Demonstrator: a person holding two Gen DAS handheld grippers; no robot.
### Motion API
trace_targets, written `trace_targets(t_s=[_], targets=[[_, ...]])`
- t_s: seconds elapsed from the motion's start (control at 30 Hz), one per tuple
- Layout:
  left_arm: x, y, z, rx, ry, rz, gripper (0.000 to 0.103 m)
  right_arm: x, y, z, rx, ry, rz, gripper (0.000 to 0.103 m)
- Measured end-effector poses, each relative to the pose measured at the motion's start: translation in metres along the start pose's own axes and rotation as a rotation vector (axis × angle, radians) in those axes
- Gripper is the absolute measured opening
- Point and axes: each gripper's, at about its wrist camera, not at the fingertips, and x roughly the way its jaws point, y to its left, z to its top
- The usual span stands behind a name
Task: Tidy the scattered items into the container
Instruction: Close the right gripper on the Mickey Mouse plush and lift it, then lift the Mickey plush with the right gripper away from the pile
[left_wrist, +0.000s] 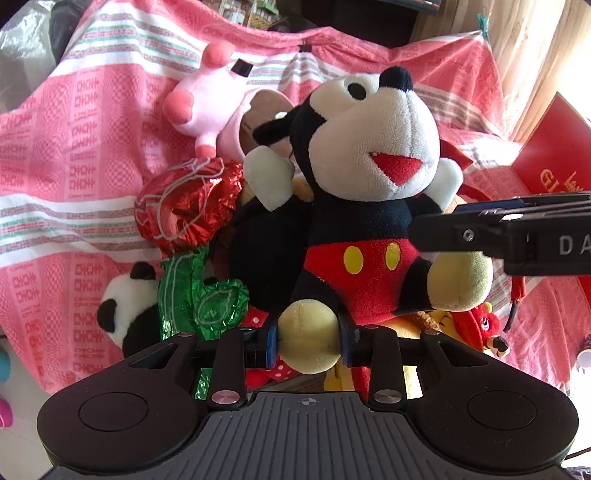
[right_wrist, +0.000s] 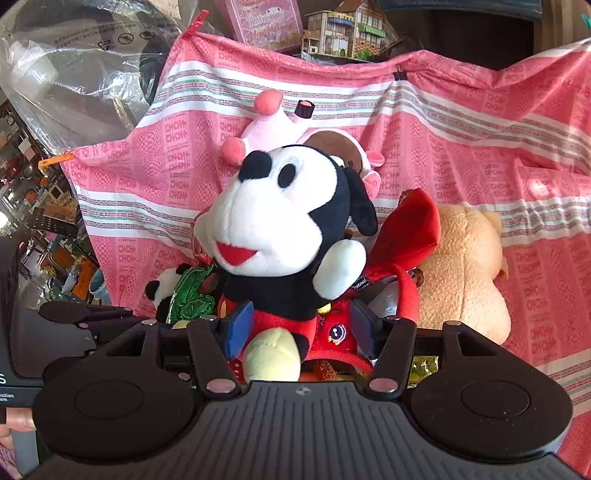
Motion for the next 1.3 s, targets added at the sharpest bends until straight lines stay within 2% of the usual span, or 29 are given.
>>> trace_targets(t_s=[0.1, 0.17, 0.23, 0.4, 0.43, 0.5, 0.53, 0.6, 0.63, 0.7, 0.77, 0.83, 1.0, 1.1, 1.23, 1.3], targets=[[0.005, 0.002, -0.004, -0.006, 0.014, 0.000, 0.029, -0.002, -0.003, 0.002, 0.012, -0.028, -0.028, 0.062], [0.005, 0.001, -0.006, -0.004, 0.012, -0.002, 0.029, 0.000, -0.007, 0.003, 0.029, -0.031, -0.045, 0.057], [0.006, 0.000, -0.007, 0.002, 0.011, -0.008, 0.029, 0.002, -0.010, 0.004, 0.049, -0.043, -0.049, 0.057], [0.012, 0.001, -0.010, -0.001, 0.029, -0.007, 0.029, 0.017, -0.015, 0.004, 0.107, -0.068, 0.008, 0.057], [0.013, 0.000, -0.010, 0.003, 0.032, -0.005, 0.029, 0.019, -0.015, 0.004, 0.122, -0.080, 0.019, 0.054], [0.015, -0.001, -0.012, 0.005, 0.040, -0.008, 0.029, 0.021, -0.012, 0.004, 0.104, -0.092, 0.053, 0.027], [0.015, -0.001, -0.011, 0.006, 0.040, -0.009, 0.029, 0.021, -0.007, 0.005, 0.072, -0.089, 0.045, 0.019], [0.007, 0.004, -0.010, -0.010, 0.032, -0.033, 0.031, 0.020, -0.002, 0.005, 0.024, -0.090, 0.022, 0.019], [0.000, 0.009, -0.008, -0.028, 0.027, -0.049, 0.037, 0.020, -0.002, 0.005, 0.017, -0.086, 0.019, 0.019], [-0.015, 0.019, -0.006, -0.059, 0.004, -0.068, 0.040, 0.019, -0.004, 0.004, 0.007, -0.081, 0.011, 0.019], [-0.026, 0.028, 0.000, -0.086, -0.027, -0.063, 0.058, 0.019, -0.007, 0.002, 0.010, -0.068, 0.009, 0.019], [-0.032, 0.036, 0.009, -0.123, -0.053, -0.062, 0.065, 0.019, -0.009, 0.001, 0.013, -0.058, 0.010, 0.019], [-0.048, 0.051, 0.034, -0.195, -0.121, -0.093, 0.066, 0.016, -0.004, -0.002, -0.039, -0.053, -0.005, 0.018], [-0.044, 0.043, 0.046, -0.142, -0.156, 0.002, 0.072, 0.016, -0.005, -0.004, -0.045, -0.045, -0.008, 0.018], [-0.015, 0.031, 0.059, -0.104, -0.113, 0.000, 0.072, 0.015, -0.005, -0.004, -0.047, -0.042, -0.008, 0.019], [-0.002, 0.024, 0.061, -0.084, -0.103, 0.028, 0.072, 0.015, -0.004, -0.004, -0.051, -0.042, -0.009, 0.019]])
